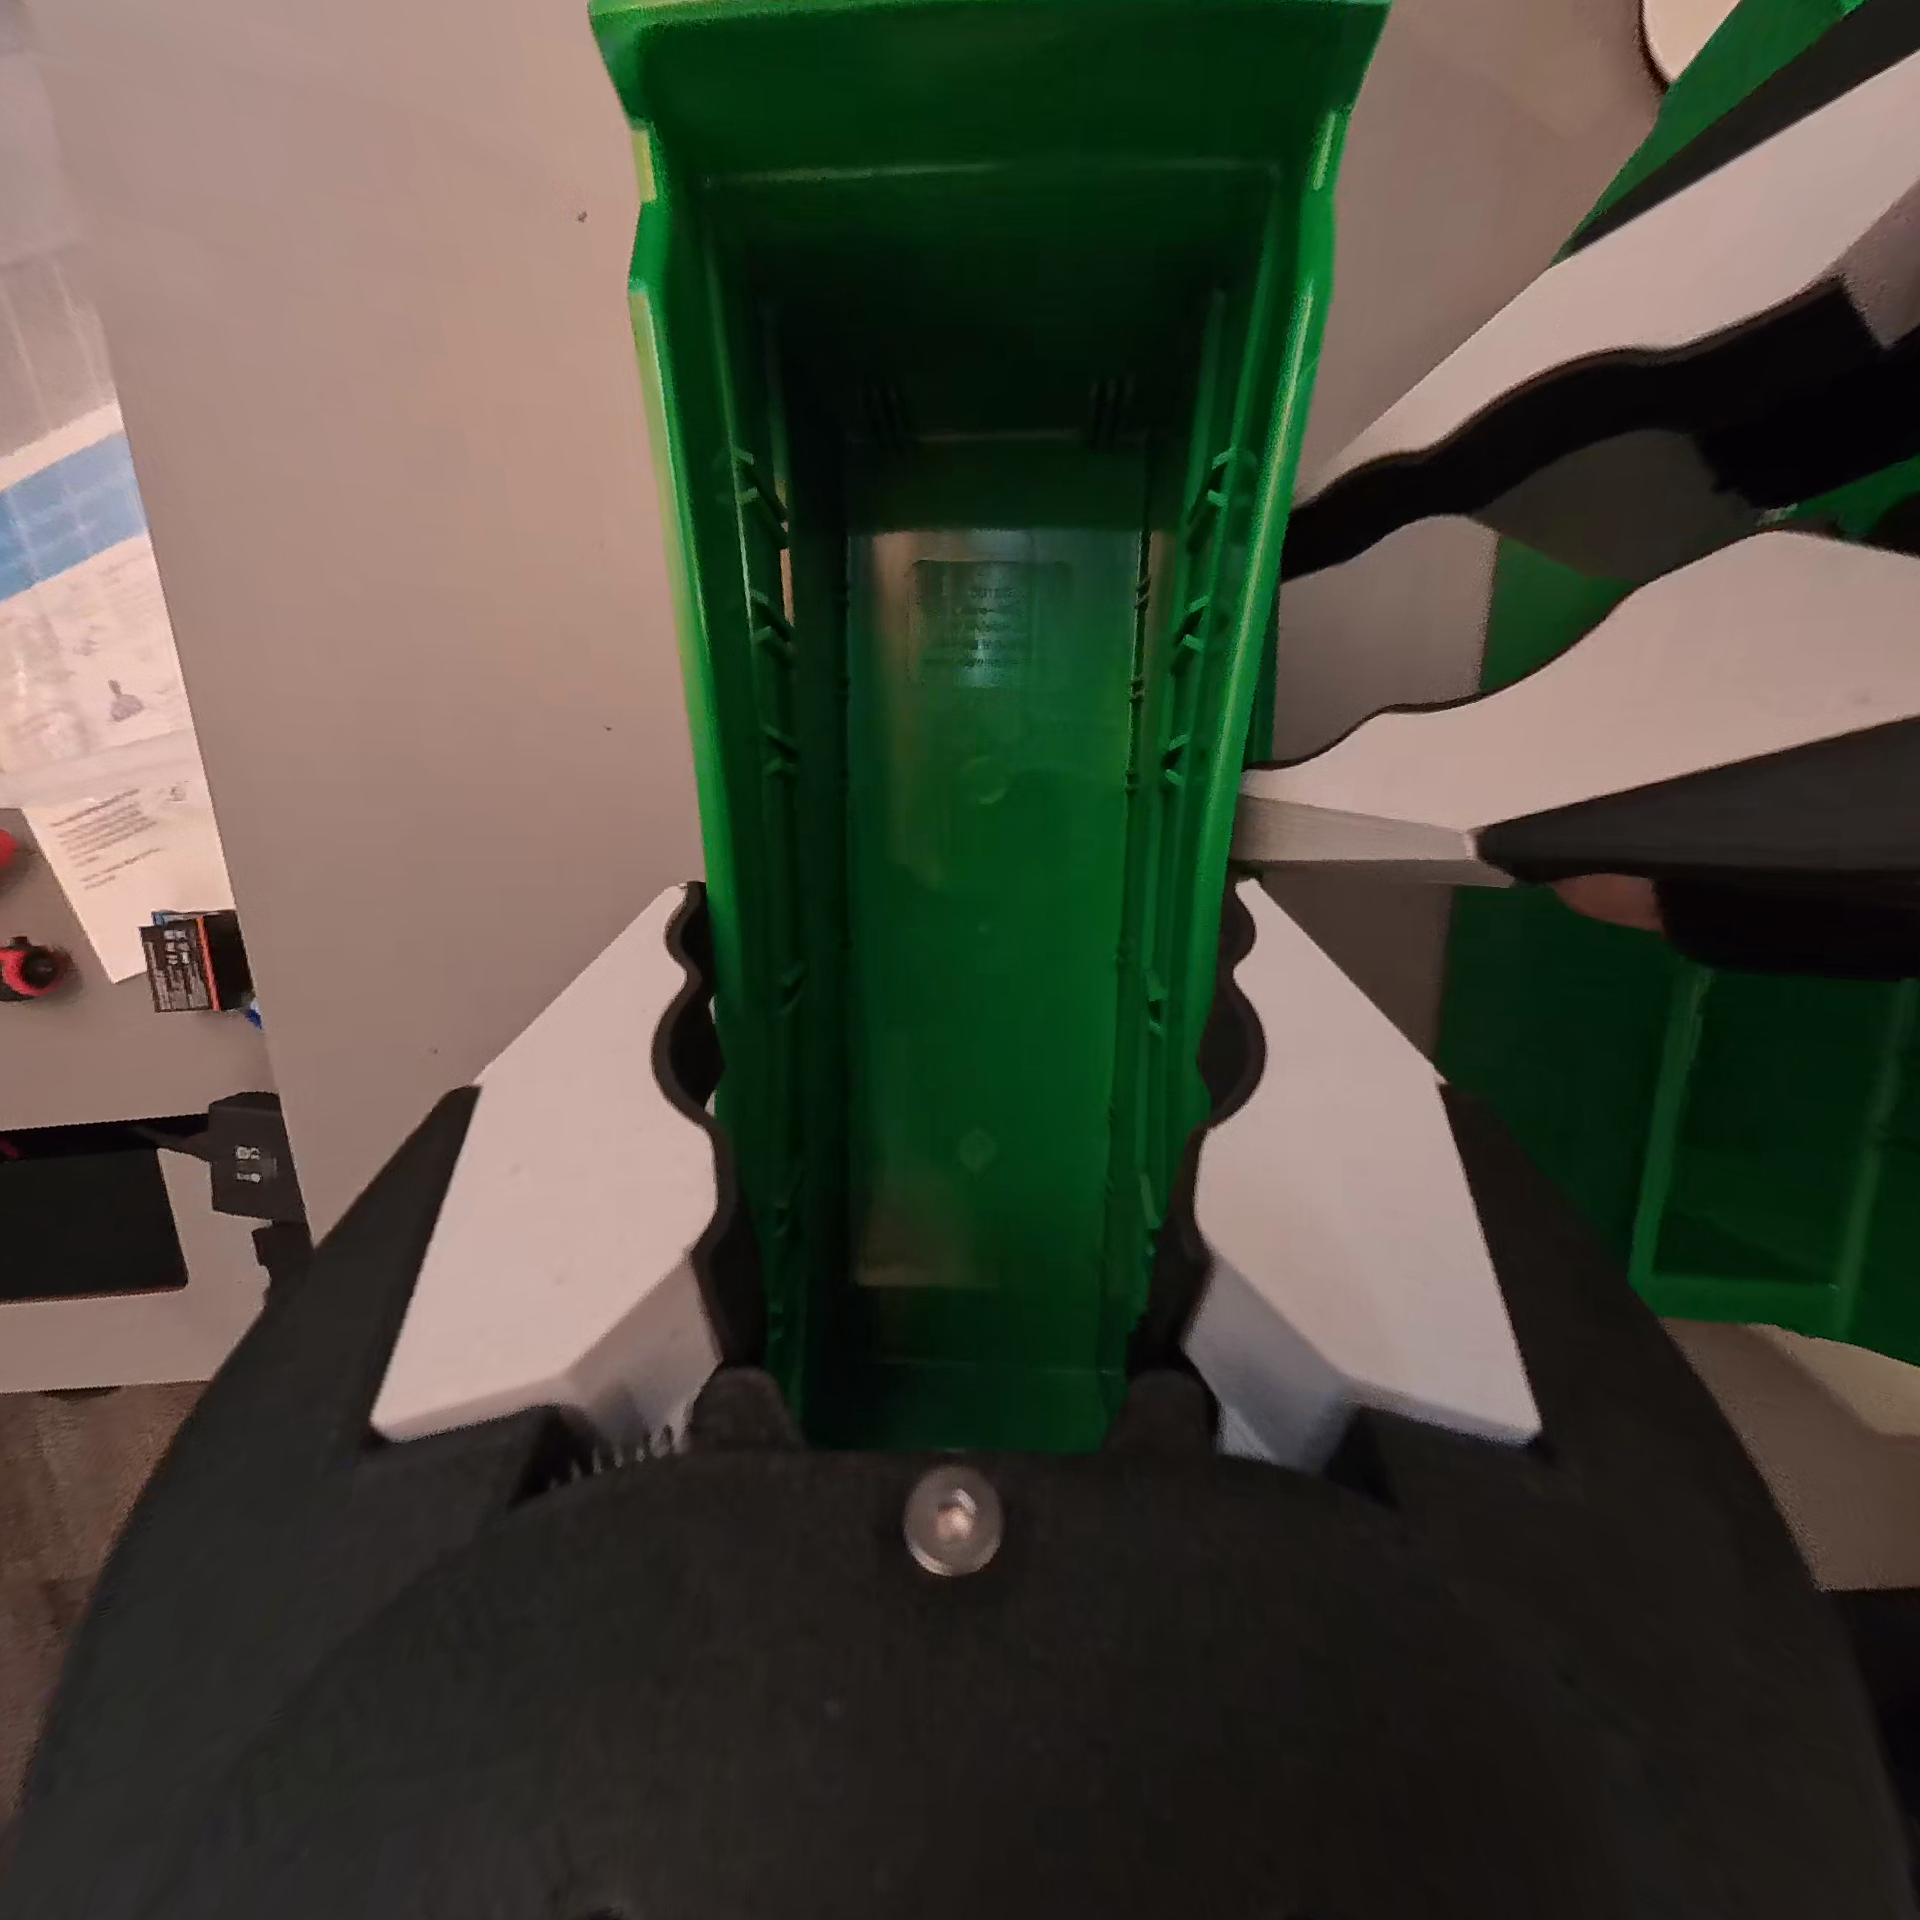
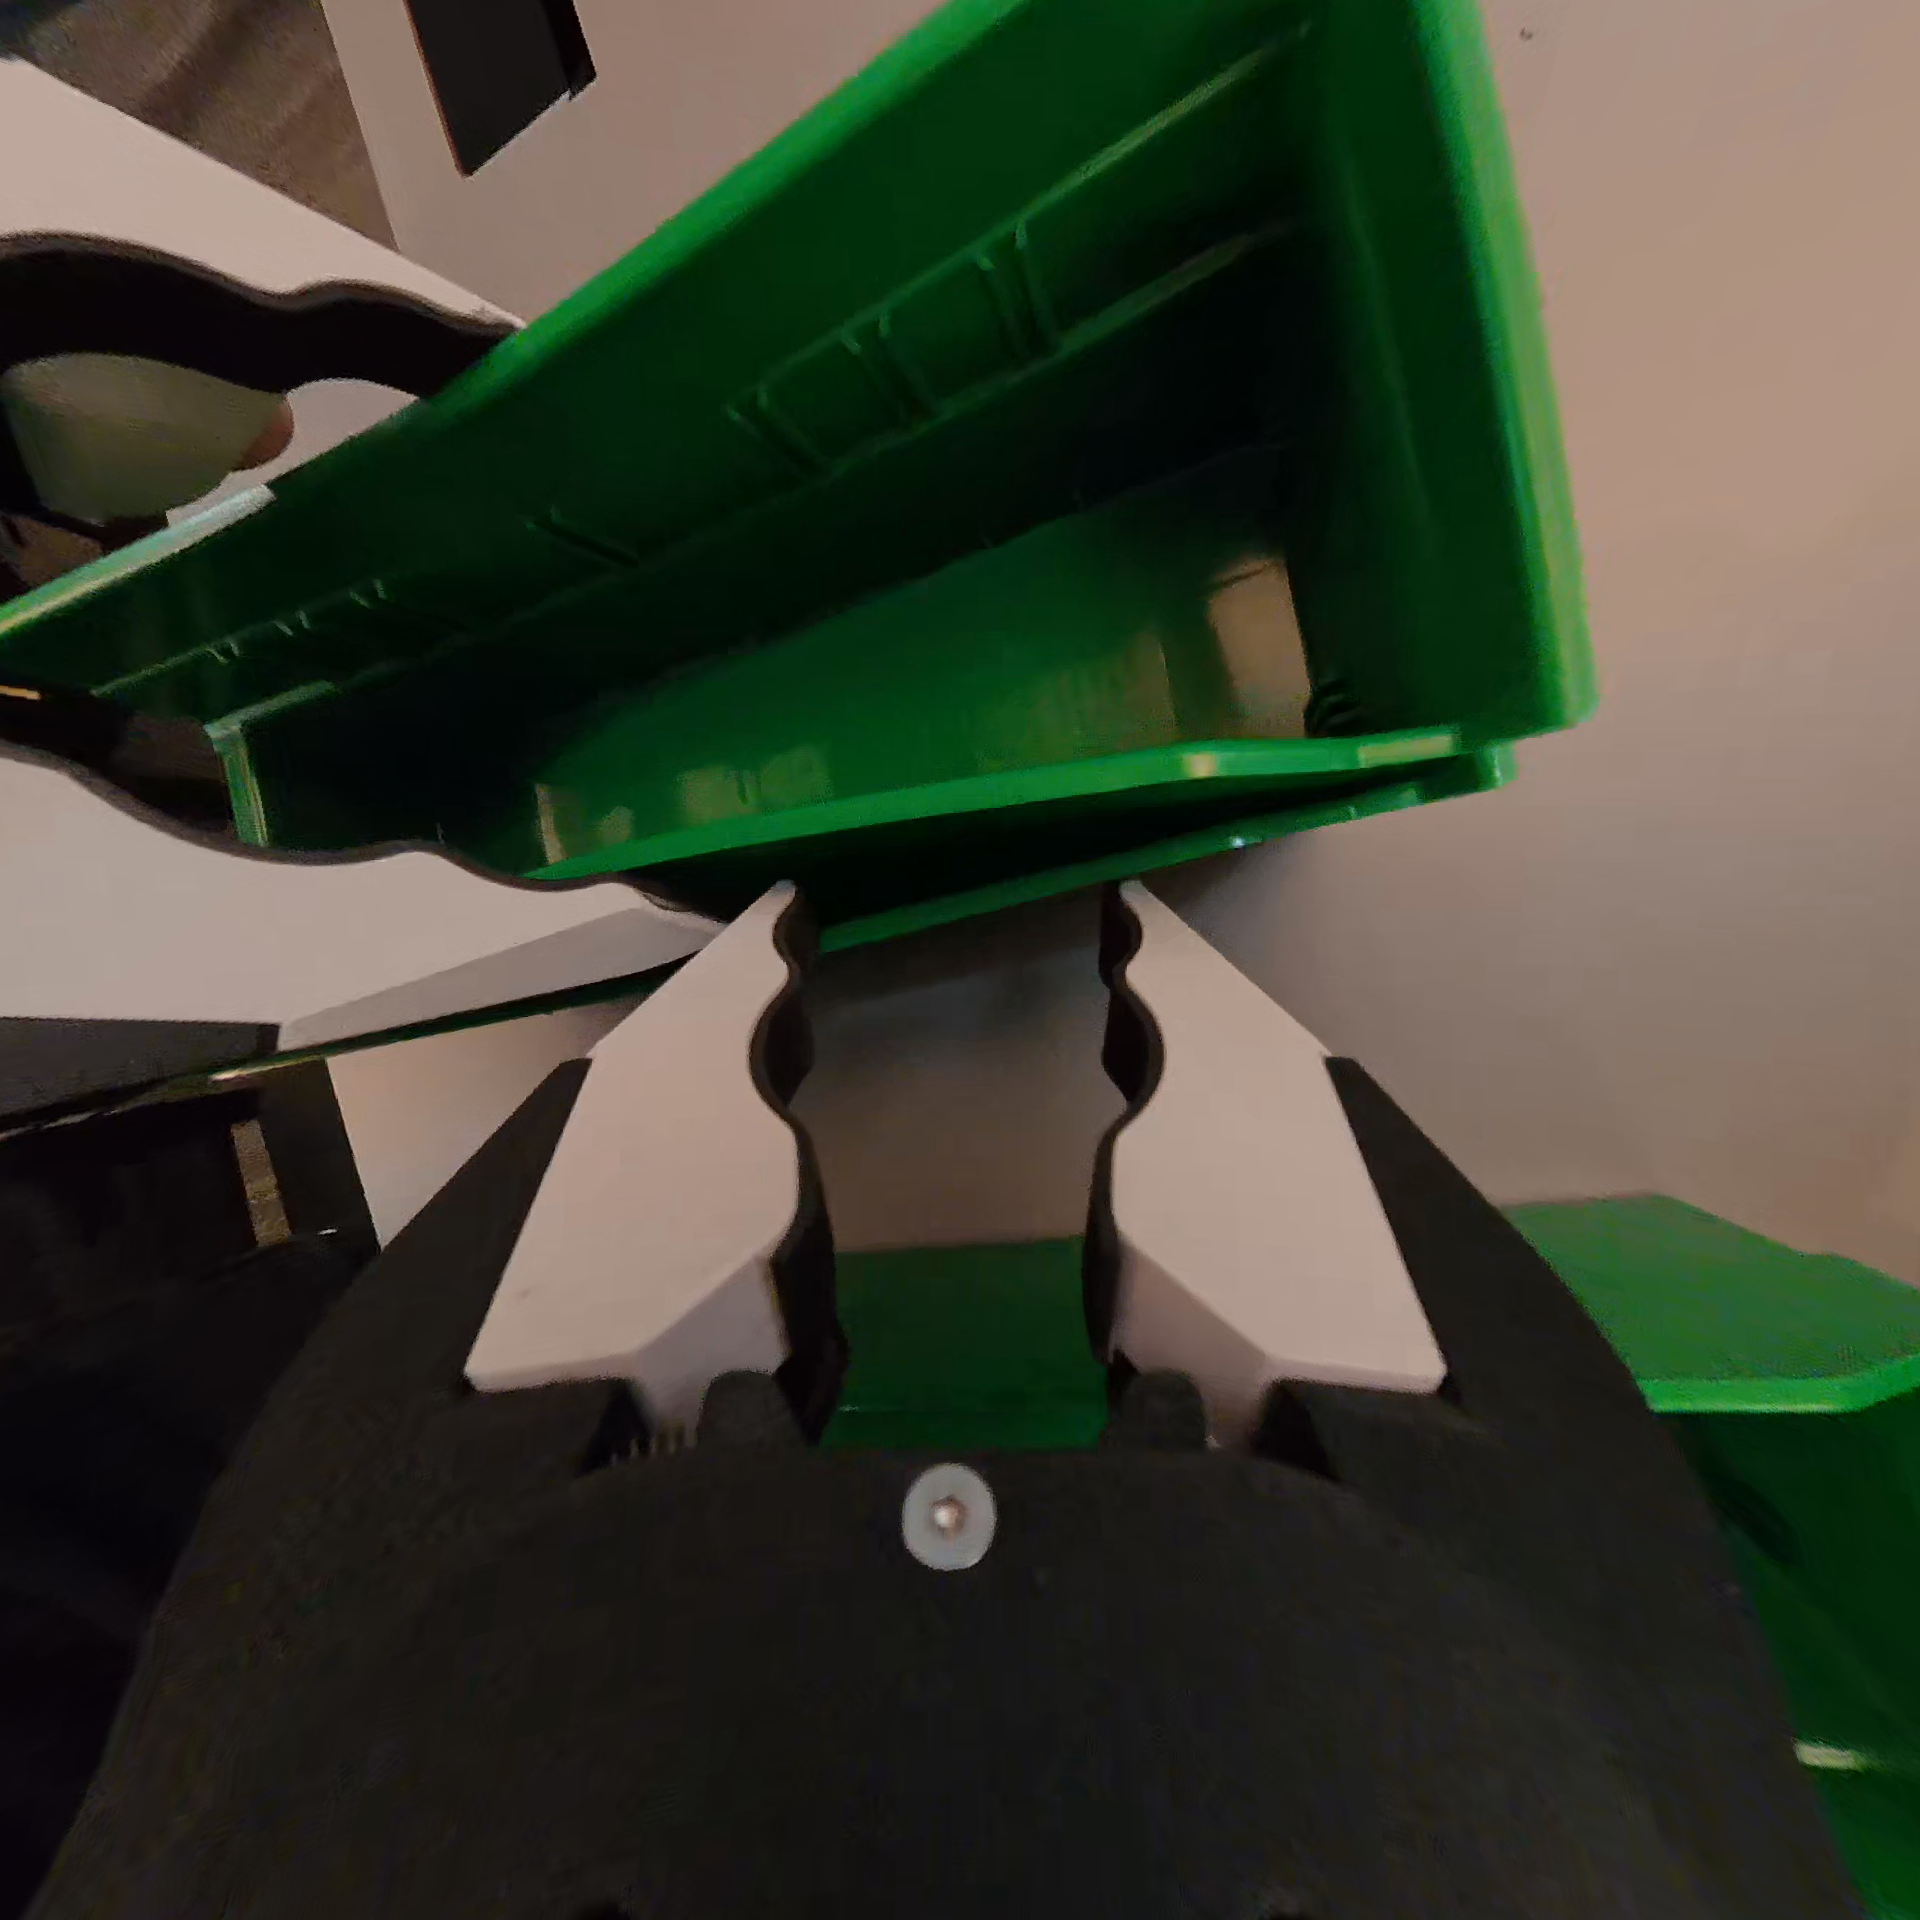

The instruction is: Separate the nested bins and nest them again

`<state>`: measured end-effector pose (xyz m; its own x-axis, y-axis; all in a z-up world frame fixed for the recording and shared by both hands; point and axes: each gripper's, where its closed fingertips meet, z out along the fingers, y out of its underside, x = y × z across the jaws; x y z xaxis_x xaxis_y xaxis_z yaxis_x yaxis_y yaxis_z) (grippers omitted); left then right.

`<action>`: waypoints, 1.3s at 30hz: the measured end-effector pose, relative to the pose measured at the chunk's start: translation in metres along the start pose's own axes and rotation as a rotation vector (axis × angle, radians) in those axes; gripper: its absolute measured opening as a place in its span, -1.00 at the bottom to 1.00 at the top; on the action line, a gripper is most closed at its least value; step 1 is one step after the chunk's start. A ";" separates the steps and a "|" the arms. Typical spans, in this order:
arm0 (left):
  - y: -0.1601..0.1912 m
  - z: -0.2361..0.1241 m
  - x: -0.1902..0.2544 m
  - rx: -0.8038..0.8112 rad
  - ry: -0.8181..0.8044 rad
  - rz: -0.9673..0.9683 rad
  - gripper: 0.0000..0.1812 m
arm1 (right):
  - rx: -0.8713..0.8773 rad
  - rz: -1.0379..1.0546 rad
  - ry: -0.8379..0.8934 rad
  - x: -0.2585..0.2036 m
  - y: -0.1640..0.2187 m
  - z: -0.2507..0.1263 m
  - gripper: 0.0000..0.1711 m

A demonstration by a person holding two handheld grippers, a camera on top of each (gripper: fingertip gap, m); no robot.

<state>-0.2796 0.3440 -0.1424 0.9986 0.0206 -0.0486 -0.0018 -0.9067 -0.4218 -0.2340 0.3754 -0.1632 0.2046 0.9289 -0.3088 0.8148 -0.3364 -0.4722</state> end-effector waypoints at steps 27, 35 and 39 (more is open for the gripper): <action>-0.021 -0.034 -0.006 0.096 0.163 -0.031 0.02 | -0.023 -0.002 -0.024 -0.004 -0.007 -0.001 -0.35; -0.039 -0.067 -0.013 0.168 0.177 -0.039 0.01 | 0.069 -0.006 -0.026 -0.005 -0.017 -0.039 -0.34; -0.052 -0.092 -0.017 0.213 0.178 -0.037 0.01 | 0.124 0.000 -0.027 -0.004 -0.018 -0.065 -0.35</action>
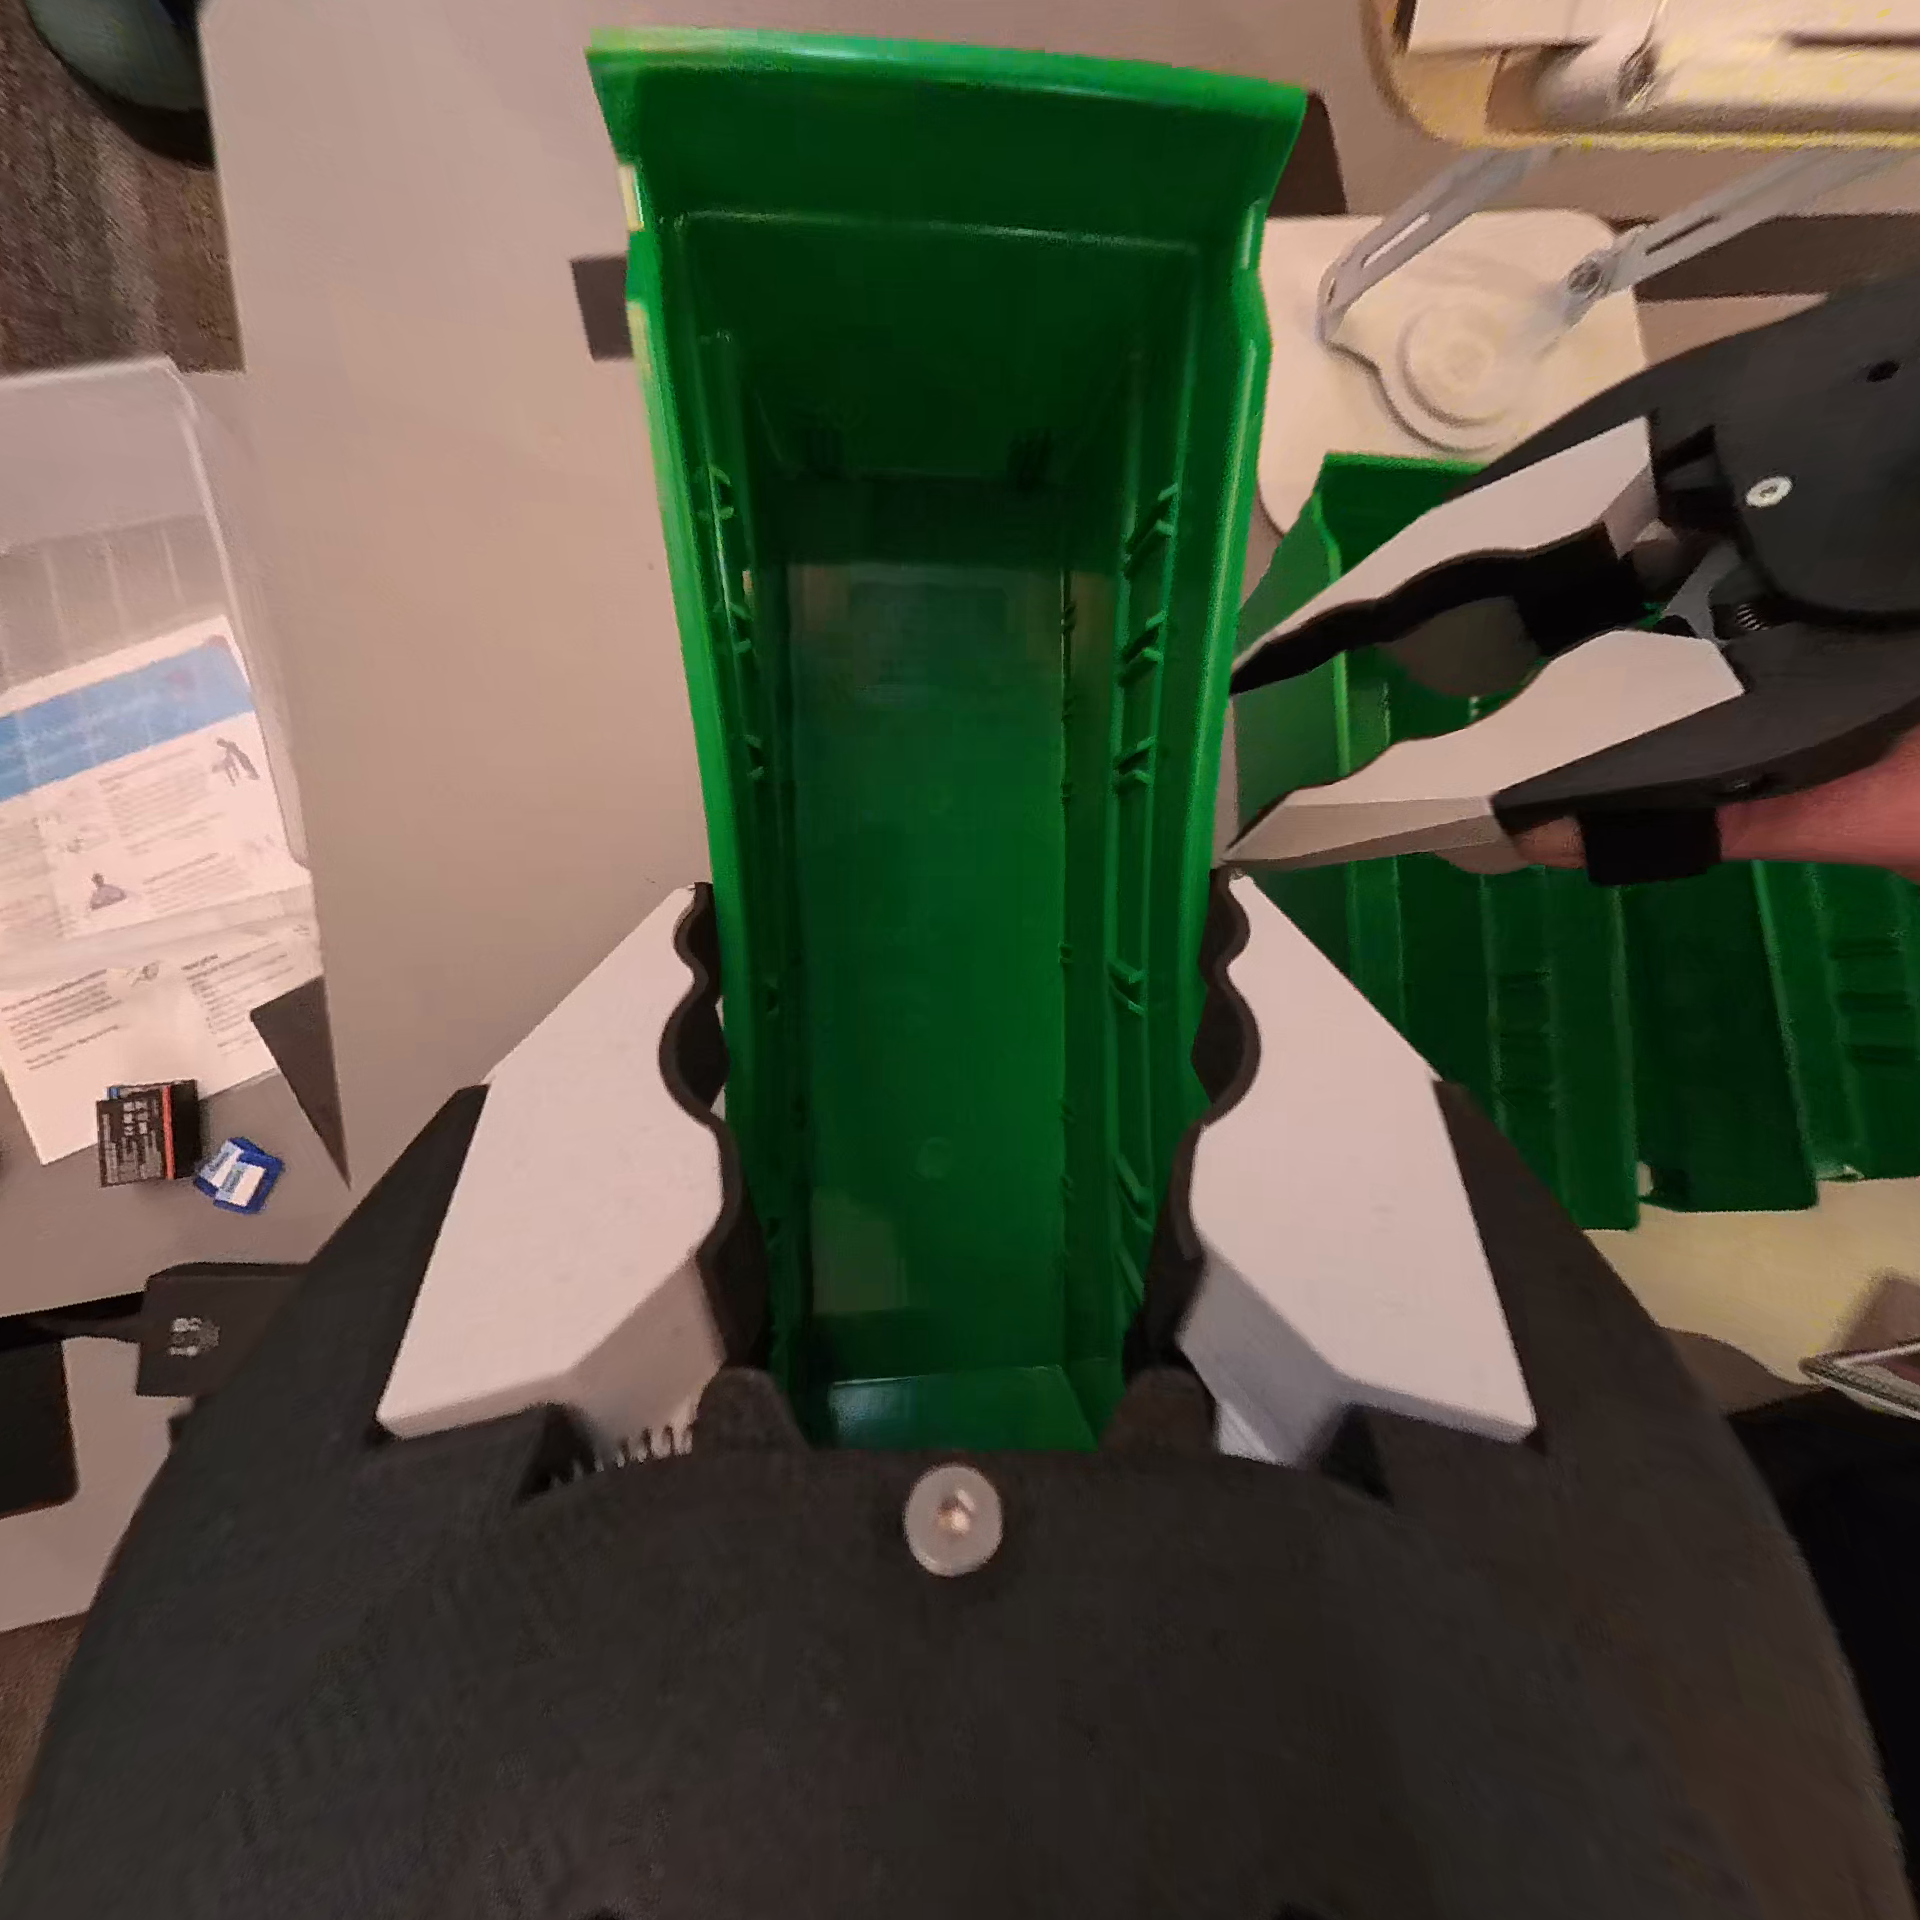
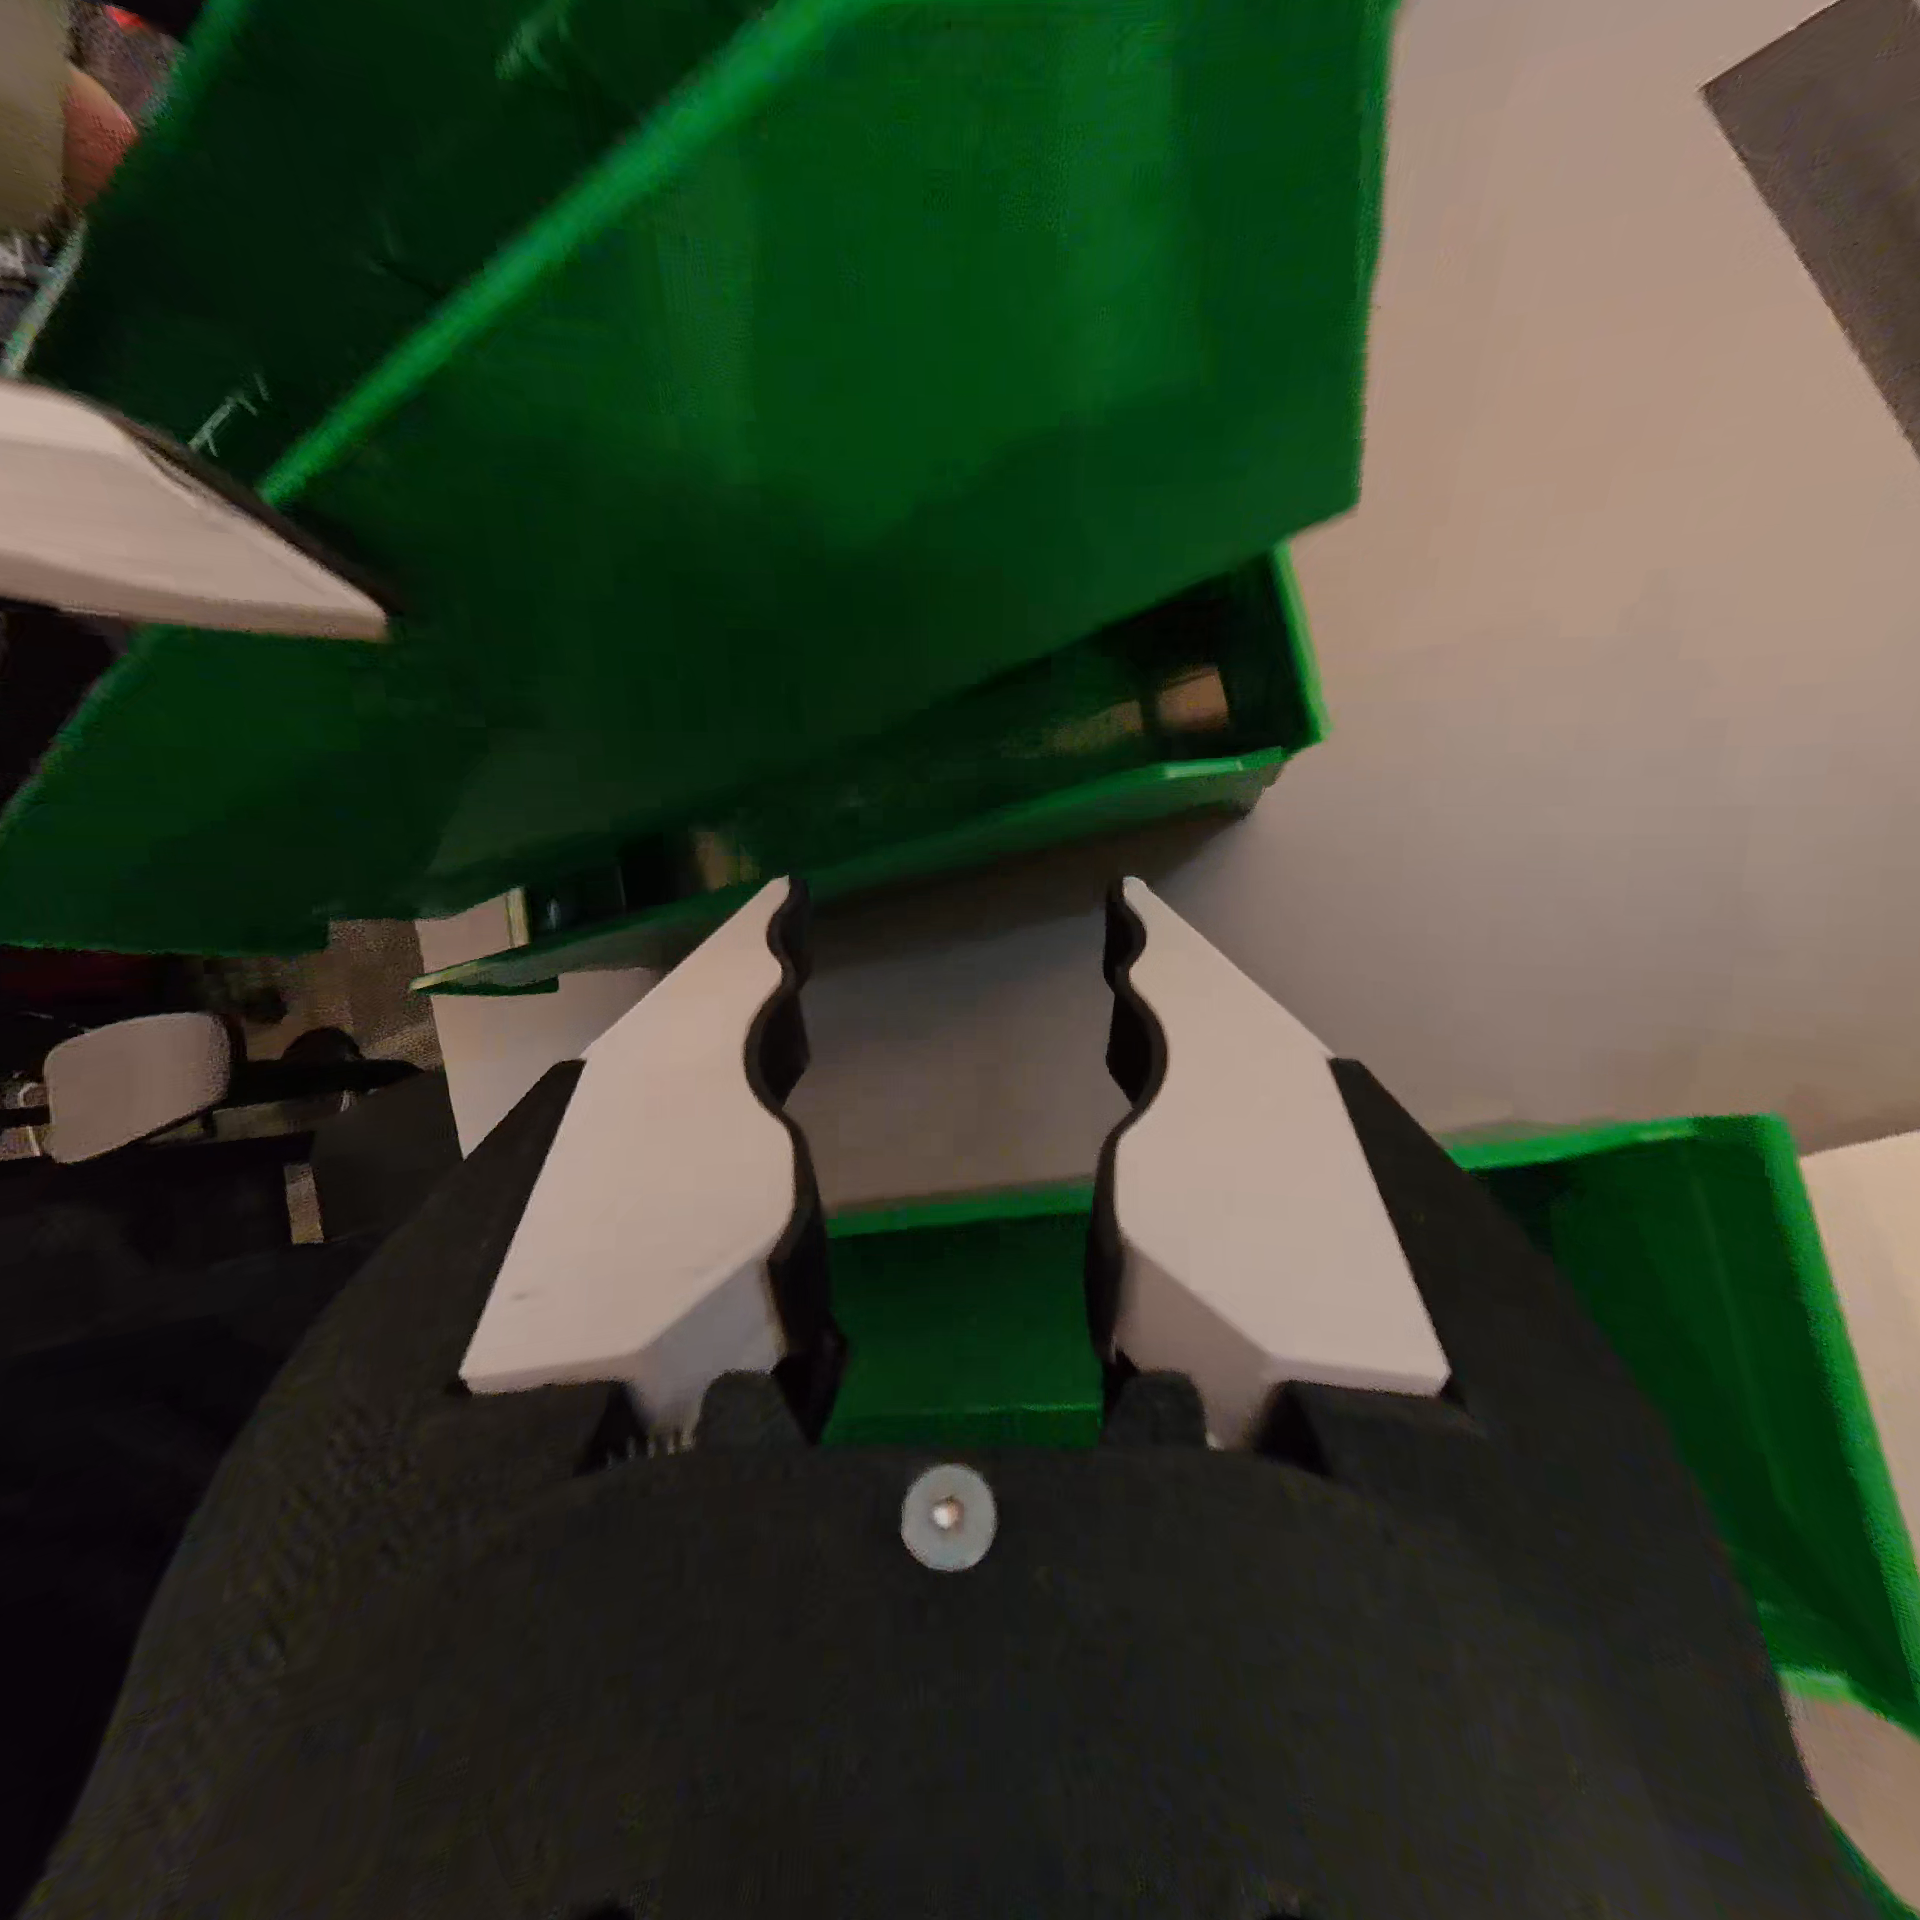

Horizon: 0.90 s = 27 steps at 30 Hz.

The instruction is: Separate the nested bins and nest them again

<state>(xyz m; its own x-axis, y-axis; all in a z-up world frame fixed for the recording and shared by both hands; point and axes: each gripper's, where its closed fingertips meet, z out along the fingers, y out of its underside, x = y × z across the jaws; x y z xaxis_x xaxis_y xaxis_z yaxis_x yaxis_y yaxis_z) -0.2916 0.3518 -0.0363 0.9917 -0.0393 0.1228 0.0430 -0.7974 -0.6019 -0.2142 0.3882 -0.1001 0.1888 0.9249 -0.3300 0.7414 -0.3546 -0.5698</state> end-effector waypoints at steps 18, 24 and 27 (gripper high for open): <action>0.045 0.041 -0.131 -0.216 -0.185 0.019 0.06 | 0.116 0.040 -0.016 -0.007 0.040 -0.078 -0.42; 0.077 0.081 -0.135 -0.275 -0.192 0.034 0.13 | 0.128 0.060 -0.020 -0.009 0.055 -0.090 -0.43; 0.077 0.088 -0.132 -0.260 -0.175 0.003 0.20 | 0.123 0.073 -0.019 -0.008 0.062 -0.091 -0.44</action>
